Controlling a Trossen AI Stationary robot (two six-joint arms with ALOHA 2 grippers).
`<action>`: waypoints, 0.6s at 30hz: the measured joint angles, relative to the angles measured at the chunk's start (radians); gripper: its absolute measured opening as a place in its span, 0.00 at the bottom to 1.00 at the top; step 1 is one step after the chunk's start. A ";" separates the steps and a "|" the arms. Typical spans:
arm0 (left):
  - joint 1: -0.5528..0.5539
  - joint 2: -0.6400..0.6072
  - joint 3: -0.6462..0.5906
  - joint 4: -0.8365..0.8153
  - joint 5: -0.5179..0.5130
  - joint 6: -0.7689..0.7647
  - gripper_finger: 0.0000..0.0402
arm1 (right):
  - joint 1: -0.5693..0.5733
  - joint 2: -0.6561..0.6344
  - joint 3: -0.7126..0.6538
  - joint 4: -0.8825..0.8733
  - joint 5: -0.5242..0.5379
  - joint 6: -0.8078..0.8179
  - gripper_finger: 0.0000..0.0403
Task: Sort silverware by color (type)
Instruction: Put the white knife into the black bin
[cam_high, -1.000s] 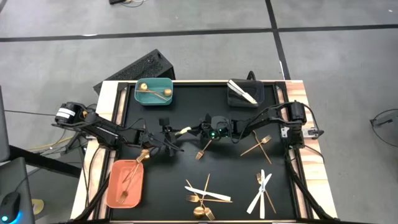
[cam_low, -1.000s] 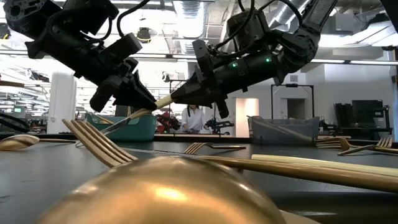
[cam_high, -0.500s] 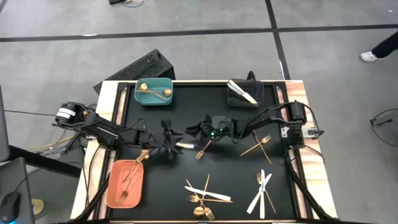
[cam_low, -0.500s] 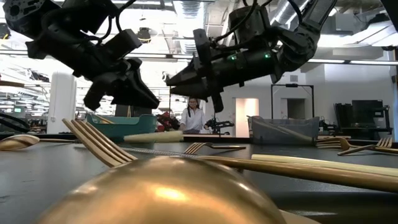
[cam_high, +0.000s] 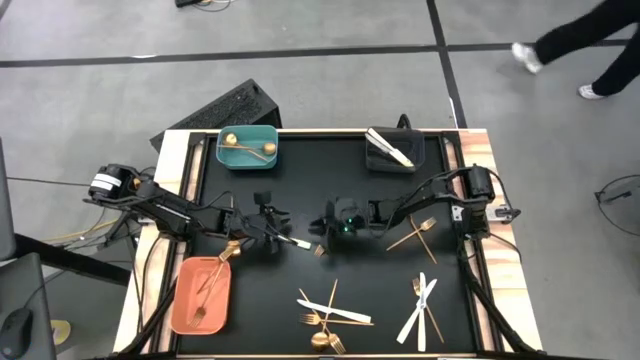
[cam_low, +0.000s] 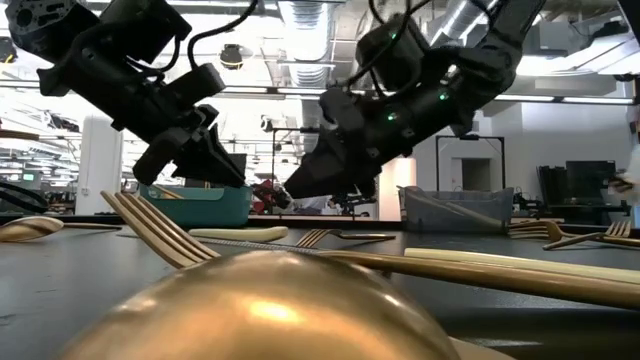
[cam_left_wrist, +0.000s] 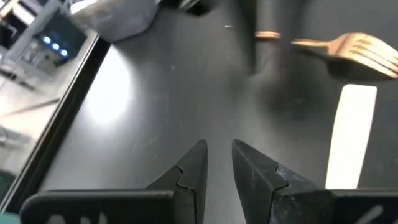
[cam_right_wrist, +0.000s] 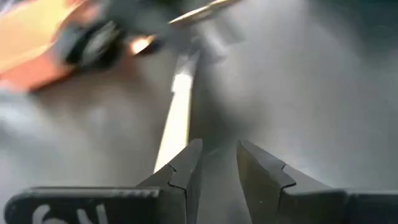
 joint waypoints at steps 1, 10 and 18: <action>0.000 -0.002 0.000 -0.007 -0.014 -0.015 0.16 | 0.014 0.000 0.002 -0.006 0.000 -0.044 0.32; 0.000 -0.084 -0.001 -0.009 -0.069 -0.146 0.16 | 0.098 0.078 0.179 -0.093 0.035 -0.324 0.35; -0.005 -0.292 0.000 -0.149 -0.103 -0.188 0.19 | 0.092 0.258 0.404 -0.251 0.096 -0.316 0.51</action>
